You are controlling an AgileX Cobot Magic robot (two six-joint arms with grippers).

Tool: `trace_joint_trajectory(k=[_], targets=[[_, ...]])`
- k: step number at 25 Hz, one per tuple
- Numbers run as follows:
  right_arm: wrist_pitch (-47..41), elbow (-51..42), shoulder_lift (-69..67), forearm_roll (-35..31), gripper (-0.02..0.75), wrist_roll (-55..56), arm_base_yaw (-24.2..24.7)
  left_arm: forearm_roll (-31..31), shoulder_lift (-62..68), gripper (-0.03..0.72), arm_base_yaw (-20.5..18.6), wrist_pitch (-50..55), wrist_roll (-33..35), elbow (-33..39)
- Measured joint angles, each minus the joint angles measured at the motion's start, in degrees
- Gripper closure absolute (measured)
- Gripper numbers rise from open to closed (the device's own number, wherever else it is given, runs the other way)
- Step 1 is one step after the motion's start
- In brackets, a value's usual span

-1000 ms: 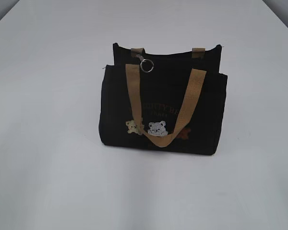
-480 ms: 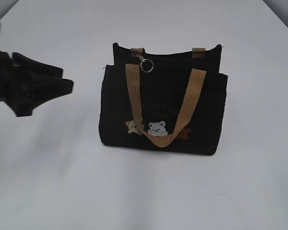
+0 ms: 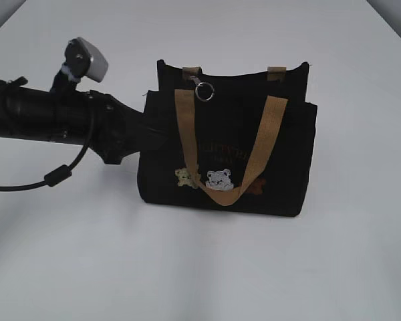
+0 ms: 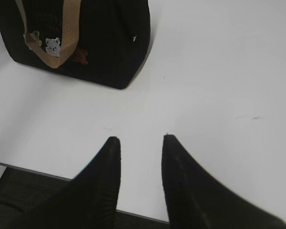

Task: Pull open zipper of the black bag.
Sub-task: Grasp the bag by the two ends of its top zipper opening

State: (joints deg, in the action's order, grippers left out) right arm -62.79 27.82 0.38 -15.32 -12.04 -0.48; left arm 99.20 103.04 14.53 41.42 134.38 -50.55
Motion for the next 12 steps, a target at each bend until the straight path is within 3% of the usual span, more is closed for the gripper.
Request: trace_joint_trajectory(k=[3, 6, 7, 12], targets=[[0.0, 0.0, -2.8, -1.9, 0.496, -2.7, 0.0, 0.1, 2.1, 0.356, 2.8, -0.9, 0.0, -2.2], [1.4, 0.7, -11.0, -6.7, 0.496, -11.4, 0.0, 0.3, 3.2, 0.585, 4.6, -2.8, 0.0, -3.8], [3.2, 1.2, -14.5, -9.5, 0.496, -15.0, 0.0, 0.3, 3.3, 0.625, 5.0, -3.1, 0.1, -4.0], [17.6, 4.6, -35.2, -26.8, 0.496, -41.5, 0.0, 0.3, 3.4, 0.623, 5.3, -3.4, 0.1, -4.2]])
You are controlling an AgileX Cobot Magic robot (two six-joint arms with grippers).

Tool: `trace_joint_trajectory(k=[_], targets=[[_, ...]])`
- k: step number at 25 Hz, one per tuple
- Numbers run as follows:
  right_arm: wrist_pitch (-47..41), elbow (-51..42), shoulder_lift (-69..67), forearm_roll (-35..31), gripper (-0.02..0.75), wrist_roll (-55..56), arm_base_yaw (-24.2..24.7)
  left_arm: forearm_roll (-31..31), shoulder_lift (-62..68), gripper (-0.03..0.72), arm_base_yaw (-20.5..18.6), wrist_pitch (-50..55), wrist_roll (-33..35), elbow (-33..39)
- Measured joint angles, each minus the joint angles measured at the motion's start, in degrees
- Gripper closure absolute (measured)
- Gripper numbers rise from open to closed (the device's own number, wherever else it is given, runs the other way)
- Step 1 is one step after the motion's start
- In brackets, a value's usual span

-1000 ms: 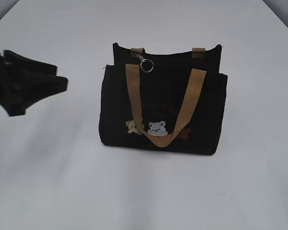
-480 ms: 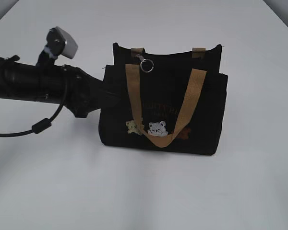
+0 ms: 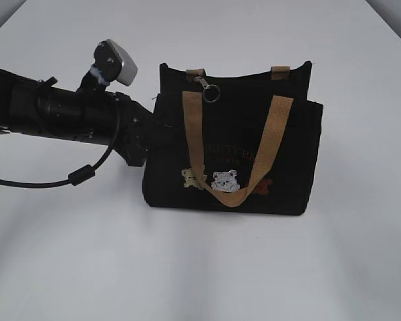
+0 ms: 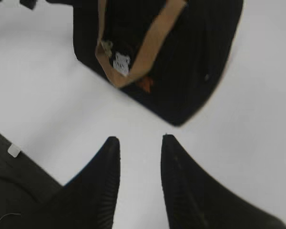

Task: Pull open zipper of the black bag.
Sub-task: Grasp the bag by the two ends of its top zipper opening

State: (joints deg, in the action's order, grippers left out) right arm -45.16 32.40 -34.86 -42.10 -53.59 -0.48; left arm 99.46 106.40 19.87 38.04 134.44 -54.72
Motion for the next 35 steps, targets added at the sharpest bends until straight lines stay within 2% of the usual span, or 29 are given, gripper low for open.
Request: trace_joint_trajectory(k=[2, 5, 9, 14, 19, 26, 32, 33, 35], targets=[[2.9, 3.0, -11.4, -7.1, 0.496, -10.2, -0.6, 0.0, 0.0, 0.623, 0.0, 0.0, 0.0, 0.0], [5.0, 9.1, -27.2, -12.9, 0.496, -22.9, -3.7, 0.0, 0.0, 0.623, 0.1, 0.0, 0.0, 0.0], [6.4, 19.7, -42.8, -14.3, 0.496, -33.0, -10.2, 0.0, 0.0, 0.623, 0.2, 0.0, 0.0, 0.0], [10.9, 30.0, -54.8, -14.3, 0.496, -39.8, -15.2, 0.0, 0.0, 0.623, 0.2, 0.0, 0.0, 0.0], [14.4, 34.8, -61.0, -14.3, 0.496, -43.2, -18.7, 0.0, 0.0, 0.623, 0.2, 0.0, 0.0, 0.0], [19.5, 35.2, -64.0, -14.3, 0.496, -46.3, -21.9, 0.0, 0.0, 0.623, 0.2, 0.0, 0.0, 0.0], [21.4, 35.2, -65.5, -14.3, 0.500, -46.8, -22.5, 0.0, 0.0, 0.623, 0.2, -0.1, 0.0, 0.0], [21.4, 35.2, -65.6, -14.3, 0.512, -46.8, -22.5, 0.0, 0.0, 0.623, 0.2, -0.2, 0.0, 0.0], [21.5, 35.2, -65.6, -14.3, 0.591, -46.8, -22.5, 0.0, 0.0, 0.623, 0.2, -0.3, 0.0, 0.0]])
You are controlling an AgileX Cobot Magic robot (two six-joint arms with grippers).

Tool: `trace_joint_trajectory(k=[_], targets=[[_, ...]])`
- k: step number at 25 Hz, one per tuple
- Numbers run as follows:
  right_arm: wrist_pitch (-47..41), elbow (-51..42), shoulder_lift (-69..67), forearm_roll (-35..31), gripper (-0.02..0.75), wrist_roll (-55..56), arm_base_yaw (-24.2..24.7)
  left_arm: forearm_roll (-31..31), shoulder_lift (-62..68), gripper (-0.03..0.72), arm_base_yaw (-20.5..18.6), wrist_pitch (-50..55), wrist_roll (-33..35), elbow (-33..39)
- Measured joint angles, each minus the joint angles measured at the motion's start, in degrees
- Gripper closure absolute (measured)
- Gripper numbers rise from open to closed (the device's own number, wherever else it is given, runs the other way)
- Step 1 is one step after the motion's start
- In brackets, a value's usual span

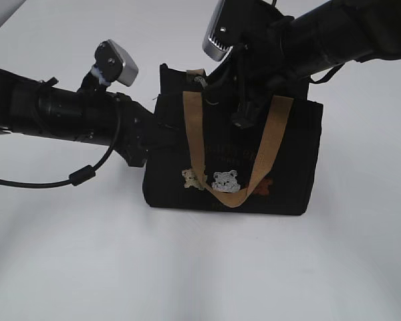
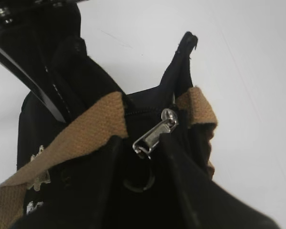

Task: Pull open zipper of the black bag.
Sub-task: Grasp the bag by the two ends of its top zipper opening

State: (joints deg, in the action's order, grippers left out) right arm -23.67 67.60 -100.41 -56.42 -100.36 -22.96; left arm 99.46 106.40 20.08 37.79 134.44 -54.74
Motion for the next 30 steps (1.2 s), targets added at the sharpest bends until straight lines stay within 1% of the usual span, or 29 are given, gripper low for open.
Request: trace_joint_trajectory(k=[2, 3, 6, 9, 10, 13, 18, 19, 21, 22, 23, 24, 25, 27, 28, 29, 30], targets=[[0.0, 0.0, 0.1, 0.0, 0.687, 0.6, 0.0, 0.0, 0.0, 0.623, 0.0, -0.1, 0.0, 0.0], [-0.1, 0.0, 0.2, 0.0, 0.716, 1.6, 0.0, 0.1, 0.0, 0.623, 0.0, -0.1, 0.0, 0.0], [-0.2, 0.0, 1.4, 0.0, 0.738, 6.4, 0.3, 0.1, 0.0, 0.623, 0.0, -0.1, 0.0, 0.0], [-1.4, 0.0, 3.4, 0.0, 0.738, 13.9, 2.6, 0.3, 0.0, 0.623, 0.1, -0.1, 0.0, -0.2], [-2.6, 0.0, 4.1, 0.0, 0.738, 16.8, 3.7, 0.5, 0.0, 0.623, 0.1, -0.2, 0.0, -0.2], [-8.9, 0.0, 5.7, 1.0, 0.738, 25.5, 9.5, 1.0, 0.0, 0.623, 0.4, -0.1, 0.2, -0.6], [-21.4, 0.0, 7.6, 7.0, 0.738, 47.1, 21.7, 1.1, 0.0, 0.624, 0.8, 0.0, 0.3, -0.7], [-23.1, 0.0, 7.8, 7.3, 0.738, 50.2, 23.3, 1.0, 0.0, 0.624, 0.8, 0.2, 0.1, -0.7], [-26.2, 0.0, 8.1, 7.4, 0.732, 54.7, 24.6, 0.8, 0.0, 0.624, 1.0, 0.5, -1.5, -0.7], [-27.1, 0.0, 8.5, 7.5, 0.719, 55.6, 24.6, 0.7, 0.0, 0.624, 1.1, 0.4, -3.2, -0.7], [-27.9, 0.0, 8.8, 7.9, 0.685, 56.3, 24.5, 0.5, 0.0, 0.612, 1.1, 0.0, -6.1, -0.7], [-28.8, 0.0, 9.1, 8.9, 0.630, 56.8, 24.4, 0.2, 0.0, 0.584, 1.1, -0.8, -9.3, -0.7], [-29.7, 0.0, 9.5, 9.9, 0.568, 57.4, 24.2, -1.2, -0.1, 0.514, 0.9, -1.8, -14.8, -0.7], [-32.3, 0.0, 10.3, 10.8, 0.408, 58.6, 24.2, -7.1, -1.2, 0.377, 0.5, -3.1, -25.0, -0.6], [-33.7, 0.1, 10.8, 11.2, 0.365, 59.5, 24.2, -11.5, -2.2, 0.326, 0.5, -3.3, -32.4, -0.6], [-35.2, 0.1, 11.4, 12.1, 0.337, 61.2, 24.2, -16.2, -3.3, 0.288, 0.5, -3.2, -39.8, -0.6], [-36.6, 0.1, 12.0, 12.9, 0.330, 63.5, 24.1, -21.2, -4.7, 0.275, 0.5, -2.9, -47.1, -0.6]])
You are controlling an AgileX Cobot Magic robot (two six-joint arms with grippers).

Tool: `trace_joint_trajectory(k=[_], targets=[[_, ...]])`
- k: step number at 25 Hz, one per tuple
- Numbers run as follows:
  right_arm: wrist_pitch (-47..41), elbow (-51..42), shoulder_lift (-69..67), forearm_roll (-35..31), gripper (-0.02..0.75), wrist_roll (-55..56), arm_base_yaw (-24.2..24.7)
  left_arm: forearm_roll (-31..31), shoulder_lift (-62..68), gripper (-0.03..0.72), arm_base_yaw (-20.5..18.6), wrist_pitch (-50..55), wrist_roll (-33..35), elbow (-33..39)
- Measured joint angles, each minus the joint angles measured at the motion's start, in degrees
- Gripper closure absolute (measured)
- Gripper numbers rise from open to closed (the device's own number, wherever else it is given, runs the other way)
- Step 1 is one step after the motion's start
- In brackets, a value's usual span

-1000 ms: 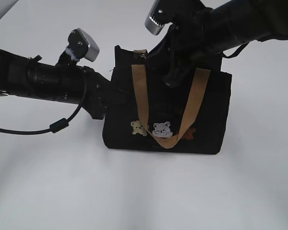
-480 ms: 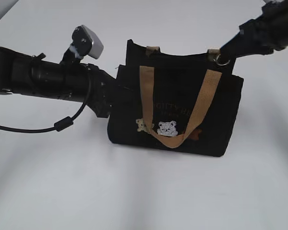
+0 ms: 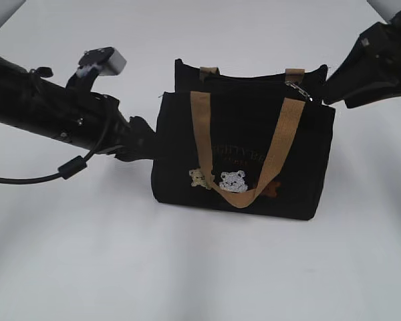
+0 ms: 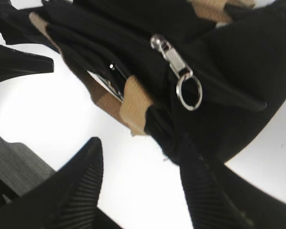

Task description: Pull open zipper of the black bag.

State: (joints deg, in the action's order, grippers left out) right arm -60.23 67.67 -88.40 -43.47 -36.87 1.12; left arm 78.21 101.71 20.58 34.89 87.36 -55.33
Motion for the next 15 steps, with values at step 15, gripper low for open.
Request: trace_joint_trajectory(k=[15], targets=[[-8.9, -18.7, 29.4, 22.2, 0.470, 19.5, -0.1, -52.9, -46.4, 0.384, 0.0, 7.1, -70.1, 15.5]])
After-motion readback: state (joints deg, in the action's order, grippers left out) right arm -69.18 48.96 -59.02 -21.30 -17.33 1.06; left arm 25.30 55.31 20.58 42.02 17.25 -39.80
